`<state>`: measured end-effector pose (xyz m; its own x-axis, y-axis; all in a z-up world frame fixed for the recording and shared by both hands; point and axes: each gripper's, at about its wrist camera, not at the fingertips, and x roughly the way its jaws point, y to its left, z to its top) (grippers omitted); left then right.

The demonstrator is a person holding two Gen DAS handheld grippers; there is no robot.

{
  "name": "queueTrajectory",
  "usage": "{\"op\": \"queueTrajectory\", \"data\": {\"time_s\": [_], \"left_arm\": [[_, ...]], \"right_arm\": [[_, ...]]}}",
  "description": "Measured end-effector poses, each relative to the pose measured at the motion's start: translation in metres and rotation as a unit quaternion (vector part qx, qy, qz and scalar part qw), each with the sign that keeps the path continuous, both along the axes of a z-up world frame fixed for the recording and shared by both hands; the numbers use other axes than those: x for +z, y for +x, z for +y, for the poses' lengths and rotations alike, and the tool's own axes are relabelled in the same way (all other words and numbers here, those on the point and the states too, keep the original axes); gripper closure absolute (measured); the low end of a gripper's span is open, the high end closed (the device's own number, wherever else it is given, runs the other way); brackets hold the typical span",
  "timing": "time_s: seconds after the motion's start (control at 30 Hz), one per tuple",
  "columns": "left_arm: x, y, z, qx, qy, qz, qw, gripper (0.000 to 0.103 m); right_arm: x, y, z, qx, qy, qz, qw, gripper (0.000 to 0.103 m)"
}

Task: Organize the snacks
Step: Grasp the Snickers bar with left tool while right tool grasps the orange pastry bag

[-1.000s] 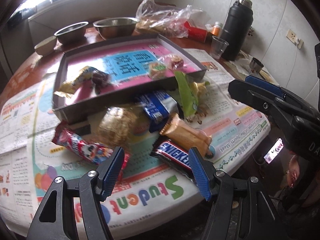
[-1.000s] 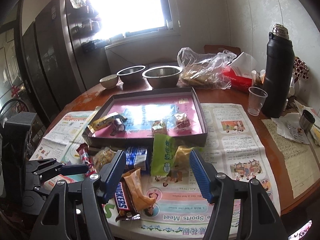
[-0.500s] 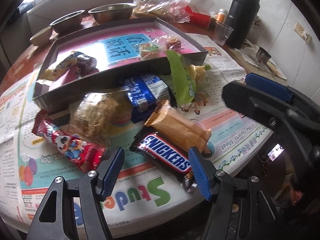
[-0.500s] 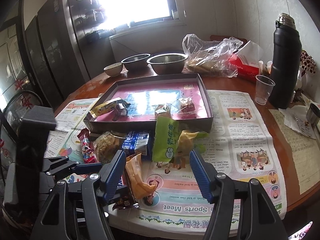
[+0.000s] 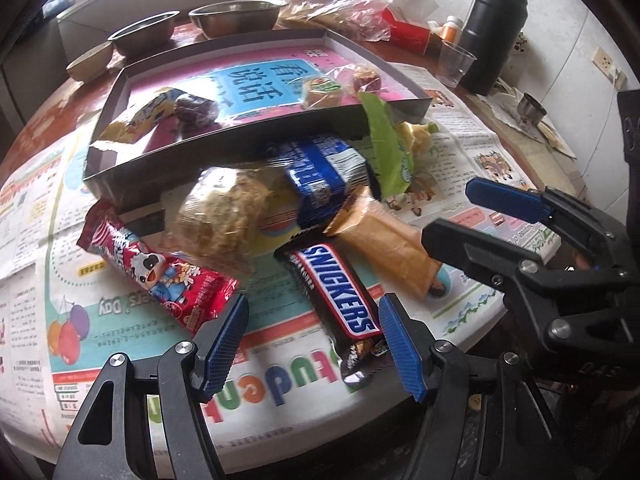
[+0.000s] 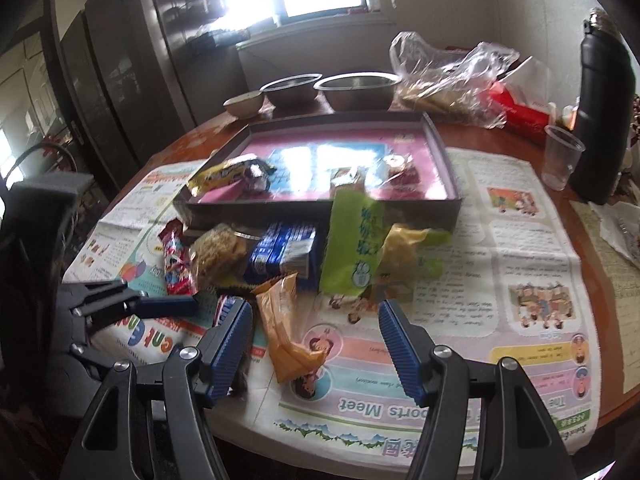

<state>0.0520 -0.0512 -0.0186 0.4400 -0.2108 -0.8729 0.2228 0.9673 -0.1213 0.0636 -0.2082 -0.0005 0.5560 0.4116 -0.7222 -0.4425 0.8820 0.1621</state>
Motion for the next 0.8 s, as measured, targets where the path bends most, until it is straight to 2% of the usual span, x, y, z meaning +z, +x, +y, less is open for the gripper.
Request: {"op": "queueTrajectory", "data": {"time_s": [0.27, 0.43, 0.63, 0.8], "left_arm": [[0.001, -0.004, 0.009, -0.008, 0.012, -0.002, 0.9999, 0.033], [0.002, -0.002, 0.019, 0.001, 0.006, -0.001, 1.0, 0.033], [0.002, -0.002, 0.015, -0.009, -0.006, -0.005, 0.9999, 0.033], [0.0, 0.0, 0.006, -0.019, -0.01, -0.004, 0.9998, 0.033]], "right_arm": [[-0.012, 0.0, 0.005, 0.02, -0.011, 0.003, 1.0, 0.038], [-0.023, 0.0, 0.013, 0.03, -0.042, 0.001, 0.999, 0.038], [-0.033, -0.006, 0.029, 0.04, -0.097, -0.037, 0.994, 0.051], [-0.036, -0.006, 0.031, 0.045, -0.096, -0.05, 0.993, 0.063]]}}
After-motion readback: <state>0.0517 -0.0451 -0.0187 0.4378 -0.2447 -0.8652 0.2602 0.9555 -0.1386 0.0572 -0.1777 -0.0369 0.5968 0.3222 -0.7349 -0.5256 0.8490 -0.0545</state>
